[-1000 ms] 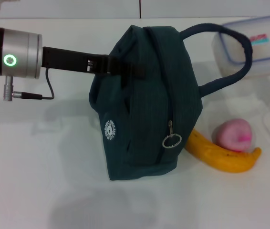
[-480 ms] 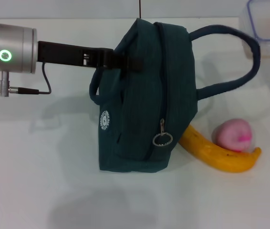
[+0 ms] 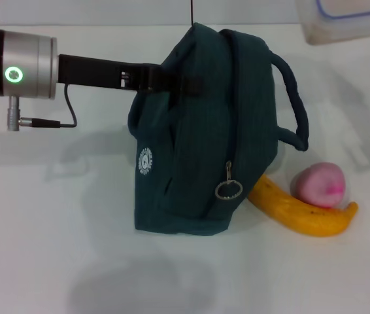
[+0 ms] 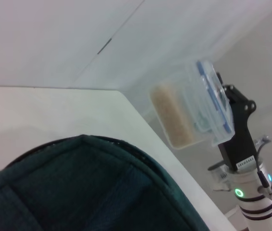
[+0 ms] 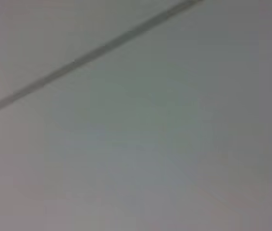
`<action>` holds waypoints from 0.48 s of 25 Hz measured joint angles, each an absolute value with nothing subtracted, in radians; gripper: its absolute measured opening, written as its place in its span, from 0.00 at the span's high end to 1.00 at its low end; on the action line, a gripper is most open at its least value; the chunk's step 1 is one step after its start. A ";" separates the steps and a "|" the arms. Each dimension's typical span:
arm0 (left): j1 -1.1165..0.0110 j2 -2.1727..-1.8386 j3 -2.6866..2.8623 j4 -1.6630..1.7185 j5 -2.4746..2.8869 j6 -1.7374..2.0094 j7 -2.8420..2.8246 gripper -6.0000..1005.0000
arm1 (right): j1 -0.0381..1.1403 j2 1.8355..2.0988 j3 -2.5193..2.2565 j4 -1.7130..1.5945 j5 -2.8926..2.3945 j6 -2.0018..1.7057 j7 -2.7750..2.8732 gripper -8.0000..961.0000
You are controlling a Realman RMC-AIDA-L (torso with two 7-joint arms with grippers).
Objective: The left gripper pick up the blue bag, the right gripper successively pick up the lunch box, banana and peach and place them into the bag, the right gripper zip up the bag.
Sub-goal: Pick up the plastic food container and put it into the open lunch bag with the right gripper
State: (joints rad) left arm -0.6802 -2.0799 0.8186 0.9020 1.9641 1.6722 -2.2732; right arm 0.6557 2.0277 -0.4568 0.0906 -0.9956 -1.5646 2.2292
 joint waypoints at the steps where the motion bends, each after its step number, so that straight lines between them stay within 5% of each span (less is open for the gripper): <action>1: -0.680 -2.081 0.820 0.902 1.959 1.670 -2.273 0.94 | 0.671 2.028 -0.458 0.091 -1.011 -1.565 2.227 0.89; 12: -0.683 -2.082 0.825 0.900 1.939 1.665 -2.273 0.94 | 0.777 2.028 -0.458 0.083 -1.200 -1.549 2.136 0.89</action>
